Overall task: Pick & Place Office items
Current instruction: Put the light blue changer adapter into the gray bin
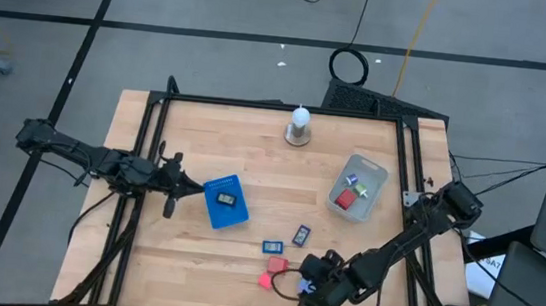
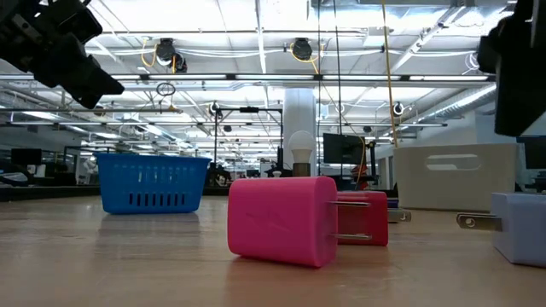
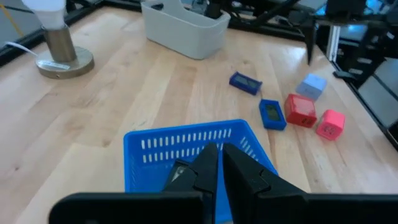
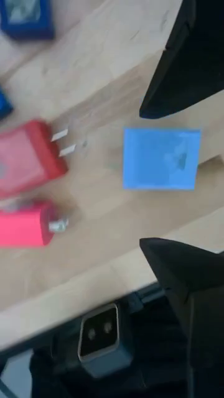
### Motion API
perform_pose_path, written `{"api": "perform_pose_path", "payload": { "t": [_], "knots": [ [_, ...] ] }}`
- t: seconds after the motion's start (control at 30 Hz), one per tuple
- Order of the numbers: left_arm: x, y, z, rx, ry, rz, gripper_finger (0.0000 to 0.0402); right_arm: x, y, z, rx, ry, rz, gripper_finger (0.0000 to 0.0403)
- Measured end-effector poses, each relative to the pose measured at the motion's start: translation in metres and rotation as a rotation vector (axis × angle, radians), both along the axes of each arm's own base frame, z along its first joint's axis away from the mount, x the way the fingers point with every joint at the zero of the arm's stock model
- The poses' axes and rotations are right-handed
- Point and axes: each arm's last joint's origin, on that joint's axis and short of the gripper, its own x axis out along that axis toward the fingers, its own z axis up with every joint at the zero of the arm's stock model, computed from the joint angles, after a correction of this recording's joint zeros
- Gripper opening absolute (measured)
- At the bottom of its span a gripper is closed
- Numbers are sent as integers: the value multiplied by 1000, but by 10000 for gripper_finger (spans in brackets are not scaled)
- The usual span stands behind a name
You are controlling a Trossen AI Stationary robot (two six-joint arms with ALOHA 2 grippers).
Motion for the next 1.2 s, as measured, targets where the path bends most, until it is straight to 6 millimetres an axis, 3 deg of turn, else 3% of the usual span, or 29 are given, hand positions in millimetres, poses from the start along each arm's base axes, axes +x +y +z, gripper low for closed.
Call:
{"api": "perform_pose_path", "payload": {
  "t": [0.27,0.6,0.9,1.0,1.13,1.2],
  "knots": [
    [0,-1,-1,-8,8,-31,24,2,1,-14,16,73,-29,314],
    [0,-1,0,-7,7,-31,24,11,7,-53,-21,154,21,313],
    [0,-1,0,-9,6,-30,24,14,3,-59,-40,182,37,310],
    [0,-1,0,-1,6,-33,24,15,0,-59,-31,201,47,279],
    [0,-1,0,15,5,-39,24,17,-5,-59,-61,203,109,200],
    [0,-1,0,15,5,-39,24,19,-7,-57,-71,192,139,203]
  ]
}}
